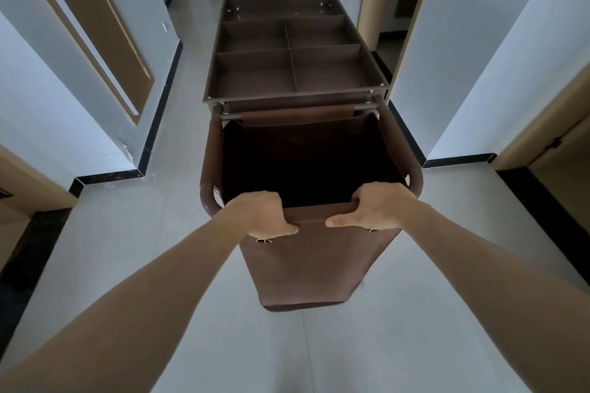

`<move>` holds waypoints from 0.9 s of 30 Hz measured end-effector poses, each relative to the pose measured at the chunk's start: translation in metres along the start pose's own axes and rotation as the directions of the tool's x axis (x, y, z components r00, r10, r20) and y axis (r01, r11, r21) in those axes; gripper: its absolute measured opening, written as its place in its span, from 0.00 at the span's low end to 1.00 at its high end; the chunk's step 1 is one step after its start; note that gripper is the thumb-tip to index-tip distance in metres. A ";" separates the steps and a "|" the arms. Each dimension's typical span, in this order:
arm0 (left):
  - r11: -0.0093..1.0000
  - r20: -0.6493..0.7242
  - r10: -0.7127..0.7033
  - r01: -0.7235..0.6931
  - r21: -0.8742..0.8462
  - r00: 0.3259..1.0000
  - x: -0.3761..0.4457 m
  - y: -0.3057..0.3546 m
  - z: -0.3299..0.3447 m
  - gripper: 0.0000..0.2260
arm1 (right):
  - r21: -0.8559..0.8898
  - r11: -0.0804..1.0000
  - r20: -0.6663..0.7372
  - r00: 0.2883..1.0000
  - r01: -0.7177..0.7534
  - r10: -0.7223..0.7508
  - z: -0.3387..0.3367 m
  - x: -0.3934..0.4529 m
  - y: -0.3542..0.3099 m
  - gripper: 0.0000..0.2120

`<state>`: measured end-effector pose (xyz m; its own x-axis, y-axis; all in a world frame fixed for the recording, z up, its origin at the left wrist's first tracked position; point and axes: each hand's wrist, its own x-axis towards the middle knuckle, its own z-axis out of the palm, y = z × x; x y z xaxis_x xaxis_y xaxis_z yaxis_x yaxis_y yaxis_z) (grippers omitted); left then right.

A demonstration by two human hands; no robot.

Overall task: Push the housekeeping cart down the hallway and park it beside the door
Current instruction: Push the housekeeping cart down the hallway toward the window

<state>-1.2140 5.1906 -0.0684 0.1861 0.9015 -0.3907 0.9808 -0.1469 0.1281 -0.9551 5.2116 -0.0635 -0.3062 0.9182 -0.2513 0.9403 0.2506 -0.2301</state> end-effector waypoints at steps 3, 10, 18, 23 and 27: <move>0.999 0.017 -0.007 0.008 -0.053 1.000 0.031 -0.012 -0.016 0.21 | -0.072 0.997 0.034 0.999 -0.007 0.009 -0.010 0.035 0.003 0.40; 0.997 -0.025 -0.009 0.007 -0.072 1.000 0.109 -0.040 -0.049 0.18 | -0.173 0.985 0.089 0.996 0.002 0.014 -0.035 0.129 0.014 0.31; 0.997 -0.038 -0.072 0.072 -0.009 0.997 0.195 -0.066 -0.097 0.11 | -0.150 0.981 0.212 0.973 0.125 -0.091 -0.071 0.242 0.022 0.20; 0.994 -0.047 -0.108 0.108 -0.001 0.993 0.252 -0.086 -0.126 0.10 | -0.087 0.985 0.170 0.976 0.151 -0.135 -0.090 0.308 0.033 0.17; 0.991 -0.078 -0.131 0.131 -0.008 0.988 0.301 -0.101 -0.153 0.05 | -0.091 0.979 0.139 0.976 0.180 -0.166 -0.107 0.365 0.037 0.13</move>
<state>-1.2663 5.5392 -0.0600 0.0504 0.9421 -0.3316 0.9963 -0.0242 0.0828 -1.0159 5.5890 -0.0630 -0.4760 0.8118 -0.3381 0.8795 0.4385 -0.1852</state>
